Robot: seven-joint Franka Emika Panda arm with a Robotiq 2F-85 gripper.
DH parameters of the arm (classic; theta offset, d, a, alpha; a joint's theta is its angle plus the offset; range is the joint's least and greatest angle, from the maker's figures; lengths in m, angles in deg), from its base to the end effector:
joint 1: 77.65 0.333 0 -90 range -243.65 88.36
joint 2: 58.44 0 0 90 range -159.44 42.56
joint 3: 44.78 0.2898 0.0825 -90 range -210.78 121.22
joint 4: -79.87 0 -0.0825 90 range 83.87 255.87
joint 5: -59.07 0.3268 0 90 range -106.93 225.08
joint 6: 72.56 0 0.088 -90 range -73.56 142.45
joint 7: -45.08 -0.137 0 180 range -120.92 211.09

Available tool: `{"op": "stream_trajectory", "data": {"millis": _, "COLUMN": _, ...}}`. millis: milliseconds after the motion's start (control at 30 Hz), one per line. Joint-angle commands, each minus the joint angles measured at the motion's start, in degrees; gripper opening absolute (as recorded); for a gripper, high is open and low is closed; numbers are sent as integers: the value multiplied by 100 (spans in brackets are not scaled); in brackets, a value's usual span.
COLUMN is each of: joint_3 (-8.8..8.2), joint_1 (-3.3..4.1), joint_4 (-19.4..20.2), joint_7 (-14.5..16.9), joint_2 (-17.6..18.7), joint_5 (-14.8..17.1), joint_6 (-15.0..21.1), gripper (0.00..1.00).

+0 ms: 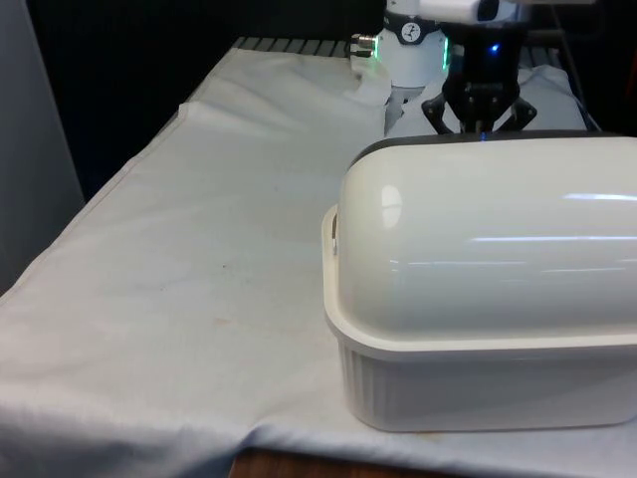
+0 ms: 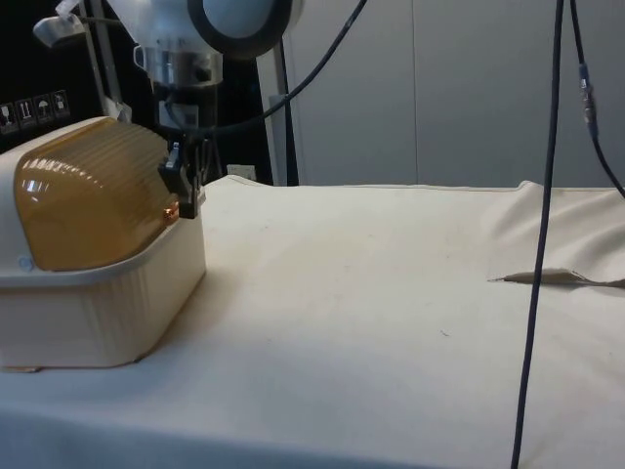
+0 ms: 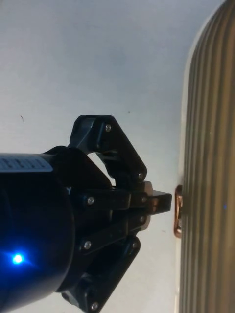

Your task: Open the lid, then close it.

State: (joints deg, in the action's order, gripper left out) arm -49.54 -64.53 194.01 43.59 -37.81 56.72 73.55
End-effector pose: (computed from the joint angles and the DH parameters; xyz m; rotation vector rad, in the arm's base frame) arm 0.5763 0.0863 0.2872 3.0783 0.2466 0.3141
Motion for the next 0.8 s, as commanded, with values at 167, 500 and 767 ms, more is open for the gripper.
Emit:
{"op": "stream_trajectory", "data": {"millis": 167, "joint_3": 103, "joint_1": 17, "joint_4": -40, "joint_7": 0, "joint_2": 34, "joint_5": 29, "joint_6": -29, "gripper": 0}}
{"op": "stream_trajectory", "data": {"millis": 500, "joint_3": 115, "joint_1": 52, "joint_4": -115, "joint_7": -34, "joint_2": 74, "joint_5": -57, "joint_6": -63, "gripper": 0}}
{"op": "stream_trajectory", "data": {"millis": 767, "joint_3": 138, "joint_1": 17, "joint_4": -115, "joint_7": 11, "joint_2": 97, "joint_5": 0, "joint_6": -6, "gripper": 0}}
